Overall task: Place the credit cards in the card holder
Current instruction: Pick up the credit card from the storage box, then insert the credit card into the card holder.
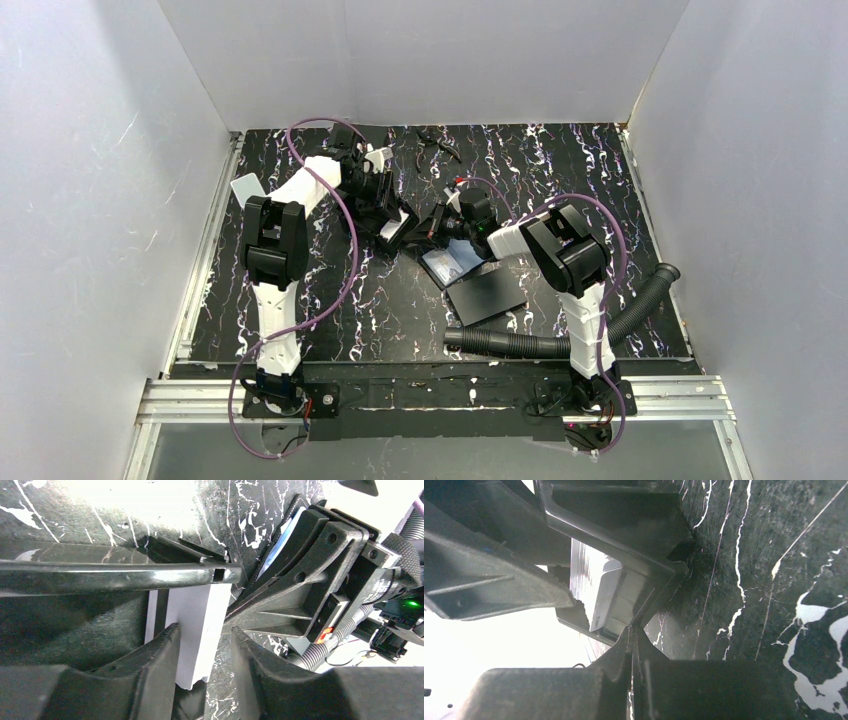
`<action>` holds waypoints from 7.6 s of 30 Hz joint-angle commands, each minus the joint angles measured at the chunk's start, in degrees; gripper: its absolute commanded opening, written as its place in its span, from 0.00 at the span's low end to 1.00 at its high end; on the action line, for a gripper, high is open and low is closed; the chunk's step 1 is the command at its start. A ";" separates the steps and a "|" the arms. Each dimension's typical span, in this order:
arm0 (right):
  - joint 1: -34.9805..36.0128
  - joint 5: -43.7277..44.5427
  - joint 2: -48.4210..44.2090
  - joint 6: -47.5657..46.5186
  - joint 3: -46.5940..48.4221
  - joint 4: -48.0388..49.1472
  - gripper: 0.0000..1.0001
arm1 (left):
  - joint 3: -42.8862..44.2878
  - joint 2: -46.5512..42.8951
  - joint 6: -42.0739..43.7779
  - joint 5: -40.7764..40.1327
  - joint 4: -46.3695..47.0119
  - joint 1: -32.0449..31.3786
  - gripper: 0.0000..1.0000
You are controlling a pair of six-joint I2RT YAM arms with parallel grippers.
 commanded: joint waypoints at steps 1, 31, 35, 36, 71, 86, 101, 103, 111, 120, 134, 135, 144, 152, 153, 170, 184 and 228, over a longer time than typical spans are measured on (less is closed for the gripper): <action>0.28 -0.14 0.51 -0.76 2.26 1.96 0.01 | -0.16 -3.57 -0.37 2.53 -1.93 -0.54 0.35; 0.27 -0.58 0.71 -0.63 2.43 2.15 0.01 | -1.10 -7.43 0.98 -5.88 -1.58 -1.40 0.02; 0.27 -0.49 0.79 -0.49 2.35 2.22 0.01 | -1.17 -8.19 1.82 -7.11 -1.79 -2.25 0.01; 0.28 -0.50 0.80 -0.48 2.35 2.24 0.01 | -1.08 -8.30 2.06 -7.48 -1.98 -2.55 0.02; 0.28 -1.19 0.88 0.03 2.33 3.10 0.01 | -0.34 -8.37 0.40 -3.89 -1.80 -3.49 0.00; -0.48 0.35 -1.41 -1.58 1.87 -0.70 0.04 | -0.91 -11.79 2.44 -12.14 -3.39 -4.58 0.00; -4.83 5.13 -14.57 -25.99 7.03 -32.85 0.41 | 2.22 -18.83 0.63 -20.45 -3.95 -6.32 0.00; -6.23 6.37 -16.76 -34.65 8.72 -41.99 0.51 | 2.91 -20.07 -0.27 -21.27 -4.07 -6.79 0.00; -6.84 13.52 -22.36 -51.81 4.07 -53.40 0.75 | -0.91 -24.40 -11.94 -19.12 1.78 -12.09 0.00; -10.82 14.66 -21.07 -47.18 -2.57 -44.49 0.35 | -21.56 -28.32 -36.46 -31.16 19.07 -24.20 0.00; -12.66 19.75 -25.77 -24.70 -20.65 -31.67 0.29 | -34.01 -23.84 -48.60 -33.54 33.28 -25.42 0.00; -12.66 19.83 -25.76 -24.32 -20.83 -31.50 0.29 | -35.60 -24.40 -49.74 -33.96 34.85 -25.41 0.00; -12.66 18.58 -25.36 -29.89 -17.24 -33.29 0.39 | -41.08 -25.82 -54.88 -34.85 39.11 -25.40 0.00; -12.73 21.36 -26.36 -42.74 -10.94 -44.38 0.57 | -41.21 -23.32 -57.75 -33.52 40.38 -24.33 0.00; -12.73 20.43 -25.82 -42.51 -11.19 -43.94 0.56 | -41.61 -23.33 -57.74 -33.54 41.69 -24.29 0.00; -14.11 10.53 -22.18 -32.68 -16.81 -36.55 0.28 | -42.79 -19.58 -58.08 -29.35 46.58 -22.45 0.00; -15.46 9.68 -23.73 -25.85 -21.98 -30.51 0.05 | -47.37 -21.28 -57.86 -33.71 53.59 -21.89 0.00; -13.96 21.25 -19.46 -39.63 -14.04 -27.55 0.01 | -54.57 -23.44 -66.55 -39.06 59.11 -20.82 0.00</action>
